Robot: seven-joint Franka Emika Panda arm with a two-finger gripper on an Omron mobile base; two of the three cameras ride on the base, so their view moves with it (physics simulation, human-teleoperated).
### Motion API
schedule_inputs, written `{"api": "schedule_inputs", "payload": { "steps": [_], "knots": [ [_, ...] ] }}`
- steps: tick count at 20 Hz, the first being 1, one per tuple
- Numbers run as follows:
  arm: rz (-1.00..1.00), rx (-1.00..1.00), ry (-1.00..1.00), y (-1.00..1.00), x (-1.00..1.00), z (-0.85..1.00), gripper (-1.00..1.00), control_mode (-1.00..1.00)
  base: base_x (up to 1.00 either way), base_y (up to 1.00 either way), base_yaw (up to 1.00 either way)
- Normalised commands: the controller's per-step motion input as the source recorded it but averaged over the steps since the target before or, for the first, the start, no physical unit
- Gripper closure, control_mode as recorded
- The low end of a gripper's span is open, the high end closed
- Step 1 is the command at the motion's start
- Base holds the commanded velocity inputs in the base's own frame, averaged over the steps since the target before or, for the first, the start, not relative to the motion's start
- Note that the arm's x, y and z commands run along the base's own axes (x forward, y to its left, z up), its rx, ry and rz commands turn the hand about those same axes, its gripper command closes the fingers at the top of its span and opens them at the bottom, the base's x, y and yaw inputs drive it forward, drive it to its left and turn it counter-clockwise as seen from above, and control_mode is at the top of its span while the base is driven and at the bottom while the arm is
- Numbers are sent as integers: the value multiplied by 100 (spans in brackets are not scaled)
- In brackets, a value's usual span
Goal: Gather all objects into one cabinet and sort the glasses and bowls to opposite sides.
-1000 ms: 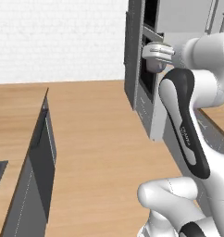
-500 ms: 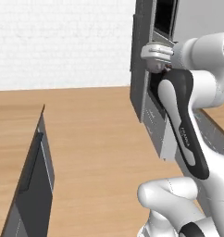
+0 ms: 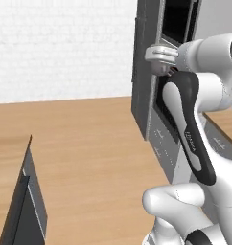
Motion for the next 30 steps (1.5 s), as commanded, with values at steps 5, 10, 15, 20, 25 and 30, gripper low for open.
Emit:
{"api": "schedule_inputs", "payload": {
  "steps": [5,10,15,20,25,30],
  "knots": [
    [0,0,0,0,0,0,100,100,36,3,-43],
    [0,0,0,0,0,0,100,100,28,1,-52],
    [0,0,0,0,0,0,100,100,31,0,-54],
    [0,0,0,0,0,0,100,100,31,0,-55],
    [0,0,0,0,0,0,100,100,32,0,-44],
    [0,0,0,0,0,0,100,100,26,0,-7]
  ]
}}
